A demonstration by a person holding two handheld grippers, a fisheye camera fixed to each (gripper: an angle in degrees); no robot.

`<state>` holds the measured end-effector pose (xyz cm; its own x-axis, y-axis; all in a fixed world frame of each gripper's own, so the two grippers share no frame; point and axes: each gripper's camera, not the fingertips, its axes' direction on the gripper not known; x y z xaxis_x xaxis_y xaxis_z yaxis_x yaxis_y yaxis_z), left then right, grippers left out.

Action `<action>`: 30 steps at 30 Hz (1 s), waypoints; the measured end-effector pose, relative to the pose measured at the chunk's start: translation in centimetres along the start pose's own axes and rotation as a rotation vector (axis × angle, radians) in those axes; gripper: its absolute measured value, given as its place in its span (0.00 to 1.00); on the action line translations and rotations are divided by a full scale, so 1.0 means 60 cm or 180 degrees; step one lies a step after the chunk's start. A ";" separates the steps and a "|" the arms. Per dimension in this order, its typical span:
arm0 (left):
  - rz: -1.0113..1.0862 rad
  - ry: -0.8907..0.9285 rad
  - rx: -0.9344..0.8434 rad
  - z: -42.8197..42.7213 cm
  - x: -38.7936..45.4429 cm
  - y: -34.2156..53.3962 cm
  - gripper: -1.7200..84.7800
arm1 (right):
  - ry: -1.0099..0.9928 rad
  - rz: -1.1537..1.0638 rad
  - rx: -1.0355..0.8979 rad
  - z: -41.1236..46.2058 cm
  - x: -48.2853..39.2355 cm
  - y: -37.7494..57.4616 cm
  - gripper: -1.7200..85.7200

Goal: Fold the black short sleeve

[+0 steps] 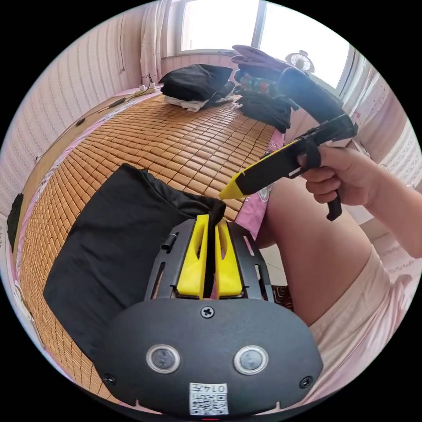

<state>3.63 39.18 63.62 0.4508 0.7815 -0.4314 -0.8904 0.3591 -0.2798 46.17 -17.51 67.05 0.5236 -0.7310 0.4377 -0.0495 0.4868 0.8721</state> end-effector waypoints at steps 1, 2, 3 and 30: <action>-0.0013 0.0019 0.0031 -0.005 -0.002 0.003 0.02 | -0.0081 0.0127 0.0071 0.001 0.030 0.003 0.14; -0.0026 0.0061 0.0084 -0.015 -0.004 0.010 0.02 | -0.0147 0.0184 0.0096 0.003 0.044 0.004 0.15; -0.0047 0.0096 0.0141 -0.026 -0.006 0.017 0.02 | -0.0296 0.0256 0.0145 0.010 0.067 0.005 0.16; 0.0224 0.1304 0.0916 -0.143 0.039 -0.007 0.01 | -0.0807 0.0453 0.1308 -0.168 0.135 -0.007 0.04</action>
<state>5.62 36.47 55.38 0.3257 0.5652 -0.7580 -0.8749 0.4840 -0.0150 59.03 -18.81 68.05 0.2666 -0.7891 0.5533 -0.4630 0.3987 0.7916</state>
